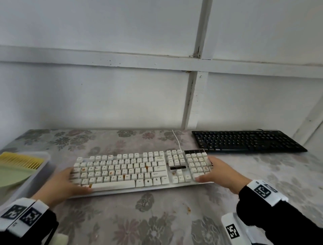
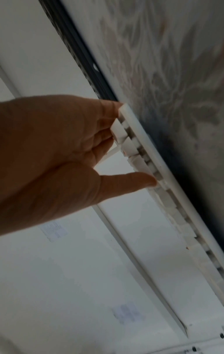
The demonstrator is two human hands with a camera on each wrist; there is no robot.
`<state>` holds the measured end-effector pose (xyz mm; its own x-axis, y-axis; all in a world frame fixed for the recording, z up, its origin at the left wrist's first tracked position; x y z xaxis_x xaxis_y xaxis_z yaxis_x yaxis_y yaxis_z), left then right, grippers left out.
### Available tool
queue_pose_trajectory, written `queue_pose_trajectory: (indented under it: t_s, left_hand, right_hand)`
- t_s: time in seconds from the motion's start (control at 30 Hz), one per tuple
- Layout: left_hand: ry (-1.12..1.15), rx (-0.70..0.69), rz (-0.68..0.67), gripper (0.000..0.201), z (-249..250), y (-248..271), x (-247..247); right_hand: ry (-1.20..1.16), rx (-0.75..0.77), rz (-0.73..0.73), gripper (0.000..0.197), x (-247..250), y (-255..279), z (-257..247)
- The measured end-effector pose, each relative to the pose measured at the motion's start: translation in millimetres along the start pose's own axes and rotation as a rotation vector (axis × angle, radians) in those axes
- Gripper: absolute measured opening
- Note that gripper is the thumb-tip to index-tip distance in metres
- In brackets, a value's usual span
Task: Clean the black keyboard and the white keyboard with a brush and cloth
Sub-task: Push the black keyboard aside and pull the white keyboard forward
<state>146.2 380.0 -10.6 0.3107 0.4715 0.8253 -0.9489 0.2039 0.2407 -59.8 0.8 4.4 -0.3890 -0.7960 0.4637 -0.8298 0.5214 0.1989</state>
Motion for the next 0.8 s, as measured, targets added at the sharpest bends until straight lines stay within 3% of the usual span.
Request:
queue_pose_trajectory:
  t_s: [0.33, 0.63, 0.8]
  left_hand:
    - [-0.044, -0.066, -0.054, 0.093, 26, 42, -24]
    - [-0.027, -0.13, -0.067, 0.082, 41, 67, -32]
    - [-0.093, -0.125, -0.069, 0.088, 45, 68, -32]
  right_hand:
    - [-0.021, -0.058, 0.058, 0.049, 34, 57, 42]
    - [-0.007, -0.093, 0.075, 0.051, 51, 74, 59]
    - [0.017, -0.109, 0.071, 0.048, 52, 69, 56]
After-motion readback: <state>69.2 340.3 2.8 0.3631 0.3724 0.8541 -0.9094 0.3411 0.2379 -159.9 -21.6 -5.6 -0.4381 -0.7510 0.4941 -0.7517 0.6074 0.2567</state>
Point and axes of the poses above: each hand's wrist, its own y-axis away from the middle knuckle, its own x-axis out of the back of the hand, z = x × y, the point moved 6 cm from there along -y, towards the middle knuckle, and after that the axes turned 9 degrees about -y, right-handed, at the moved point
